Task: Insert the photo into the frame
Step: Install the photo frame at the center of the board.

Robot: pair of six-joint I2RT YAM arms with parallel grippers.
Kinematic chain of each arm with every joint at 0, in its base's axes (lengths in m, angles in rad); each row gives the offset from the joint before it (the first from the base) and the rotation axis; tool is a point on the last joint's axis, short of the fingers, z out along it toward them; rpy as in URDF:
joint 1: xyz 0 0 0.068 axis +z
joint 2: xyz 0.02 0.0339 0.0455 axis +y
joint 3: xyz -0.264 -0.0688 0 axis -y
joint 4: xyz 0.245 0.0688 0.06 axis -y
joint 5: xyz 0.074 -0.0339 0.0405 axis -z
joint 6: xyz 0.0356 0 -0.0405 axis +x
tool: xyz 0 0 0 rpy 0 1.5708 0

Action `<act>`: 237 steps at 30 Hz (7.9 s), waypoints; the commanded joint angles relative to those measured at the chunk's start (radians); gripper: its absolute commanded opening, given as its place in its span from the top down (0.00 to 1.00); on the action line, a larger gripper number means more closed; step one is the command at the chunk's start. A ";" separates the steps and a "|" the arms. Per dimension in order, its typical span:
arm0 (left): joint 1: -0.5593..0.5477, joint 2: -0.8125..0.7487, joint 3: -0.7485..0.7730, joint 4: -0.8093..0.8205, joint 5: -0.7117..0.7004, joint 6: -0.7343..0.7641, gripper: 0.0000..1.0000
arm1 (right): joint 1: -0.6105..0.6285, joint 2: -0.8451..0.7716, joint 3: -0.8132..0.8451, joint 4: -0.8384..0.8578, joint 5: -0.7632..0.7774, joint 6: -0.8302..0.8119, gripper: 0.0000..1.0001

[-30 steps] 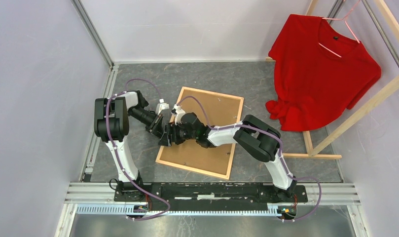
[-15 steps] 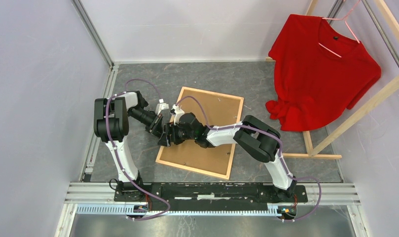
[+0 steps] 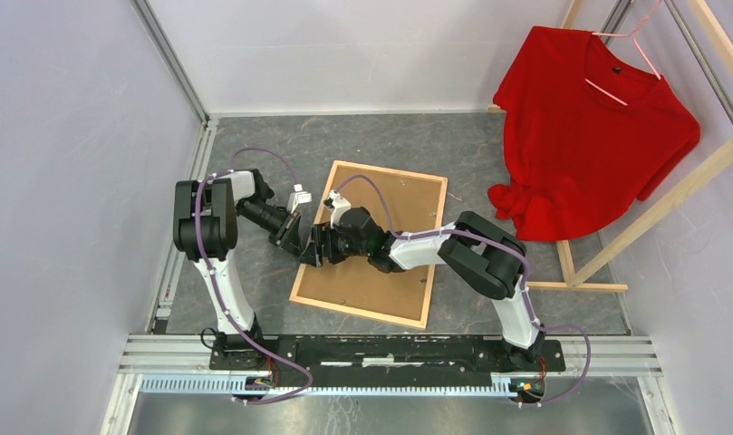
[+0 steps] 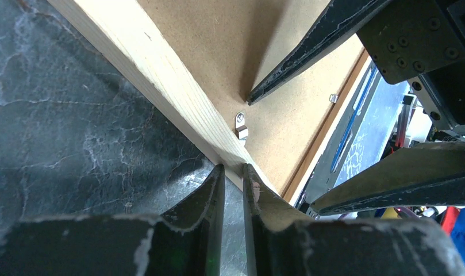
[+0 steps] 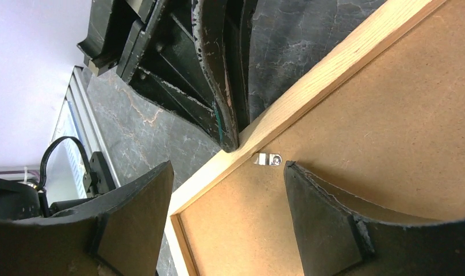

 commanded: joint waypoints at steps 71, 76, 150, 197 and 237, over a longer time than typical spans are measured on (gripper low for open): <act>-0.012 -0.005 -0.024 0.017 -0.010 0.028 0.79 | 0.066 0.001 -0.027 0.033 0.097 0.037 0.24; -0.011 -0.008 -0.028 0.016 -0.014 0.031 0.80 | 0.064 0.023 0.000 0.006 0.138 0.009 0.24; -0.031 0.275 0.455 0.028 0.150 -0.216 0.73 | -0.325 0.152 0.329 -0.149 -0.051 -0.022 0.20; -0.030 0.266 0.406 0.028 0.119 -0.179 0.79 | -0.350 0.148 0.272 -0.066 -0.079 0.001 0.23; -0.030 0.273 0.397 0.027 0.113 -0.174 0.81 | -0.290 0.217 0.353 -0.145 -0.035 -0.048 0.24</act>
